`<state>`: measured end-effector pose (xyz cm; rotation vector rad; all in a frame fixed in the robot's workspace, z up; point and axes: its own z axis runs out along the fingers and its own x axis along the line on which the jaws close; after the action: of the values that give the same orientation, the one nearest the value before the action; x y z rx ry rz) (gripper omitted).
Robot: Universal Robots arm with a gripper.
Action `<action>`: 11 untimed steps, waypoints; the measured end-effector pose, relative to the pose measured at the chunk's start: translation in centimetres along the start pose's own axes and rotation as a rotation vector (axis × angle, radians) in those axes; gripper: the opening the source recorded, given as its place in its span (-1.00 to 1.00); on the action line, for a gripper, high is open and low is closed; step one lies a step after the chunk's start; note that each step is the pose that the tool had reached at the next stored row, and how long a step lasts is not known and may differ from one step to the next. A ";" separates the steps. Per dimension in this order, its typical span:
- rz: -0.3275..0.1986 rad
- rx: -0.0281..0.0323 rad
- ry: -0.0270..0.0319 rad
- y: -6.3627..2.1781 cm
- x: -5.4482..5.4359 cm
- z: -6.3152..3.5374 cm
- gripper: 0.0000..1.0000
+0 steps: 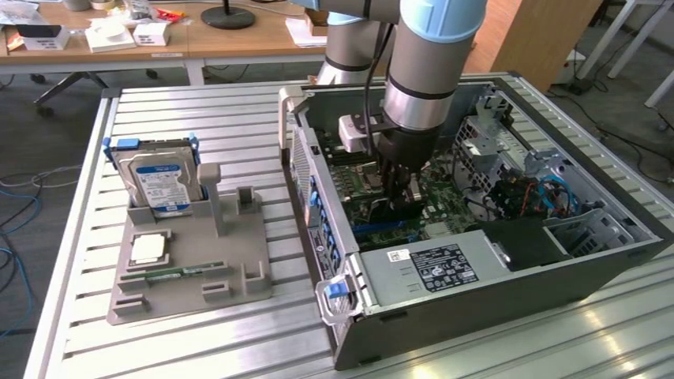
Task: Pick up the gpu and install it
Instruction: 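Insert the gpu into the slot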
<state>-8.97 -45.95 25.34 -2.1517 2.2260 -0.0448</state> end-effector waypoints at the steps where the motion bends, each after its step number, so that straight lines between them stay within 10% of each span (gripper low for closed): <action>1: 0.000 0.0000 -0.0001 -0.01 0.0 0.00 -0.47; 11: -0.006 -0.0003 -0.0052 0.10 0.1 0.17 -0.47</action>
<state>-9.07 -46.00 25.17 -2.1558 2.2174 -0.0391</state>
